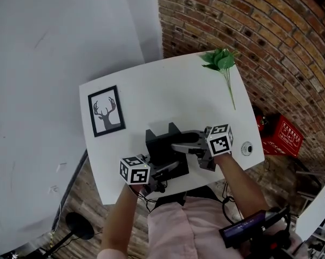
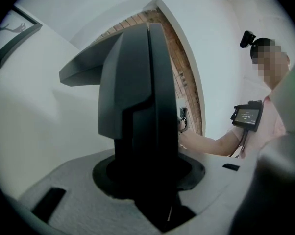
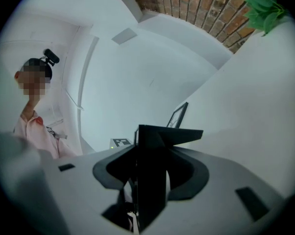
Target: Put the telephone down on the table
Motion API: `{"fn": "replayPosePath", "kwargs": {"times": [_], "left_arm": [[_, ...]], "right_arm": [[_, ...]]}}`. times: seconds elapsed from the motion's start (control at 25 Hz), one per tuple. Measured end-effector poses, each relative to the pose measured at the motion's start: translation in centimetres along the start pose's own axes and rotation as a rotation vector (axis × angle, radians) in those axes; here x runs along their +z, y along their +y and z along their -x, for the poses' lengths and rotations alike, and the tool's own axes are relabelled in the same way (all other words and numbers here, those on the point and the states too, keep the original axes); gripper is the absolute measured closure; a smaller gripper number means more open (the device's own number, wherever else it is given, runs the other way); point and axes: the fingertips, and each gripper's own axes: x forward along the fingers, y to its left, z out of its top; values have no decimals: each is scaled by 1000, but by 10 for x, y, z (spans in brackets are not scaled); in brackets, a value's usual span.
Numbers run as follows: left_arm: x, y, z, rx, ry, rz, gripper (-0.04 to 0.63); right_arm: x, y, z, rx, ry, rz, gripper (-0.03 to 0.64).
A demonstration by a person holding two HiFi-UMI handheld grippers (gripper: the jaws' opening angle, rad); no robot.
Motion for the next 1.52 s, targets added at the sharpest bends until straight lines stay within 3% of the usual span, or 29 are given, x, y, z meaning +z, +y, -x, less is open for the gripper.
{"fn": "replayPosePath", "kwargs": {"times": [0.6, 0.88, 0.96, 1.04, 1.2, 1.52], "left_arm": [[-6, 18, -6, 24, 64, 171, 425], [-7, 20, -6, 45, 68, 191, 415], [-6, 21, -5, 68, 75, 185, 377], [-6, 24, -2, 105, 85, 166, 296], [0, 34, 13, 229, 75, 125, 196], [4, 40, 39, 318, -13, 138, 175]], "right_arm": [[-9, -31, -4, 8, 12, -150, 422], [-10, -33, -4, 35, 16, -173, 428], [-11, -34, -4, 51, 7, -182, 431], [-12, -33, -4, 66, 3, -190, 434], [-10, -32, -5, 82, 25, -191, 440], [-10, -32, -6, 61, 46, -183, 440]]}}
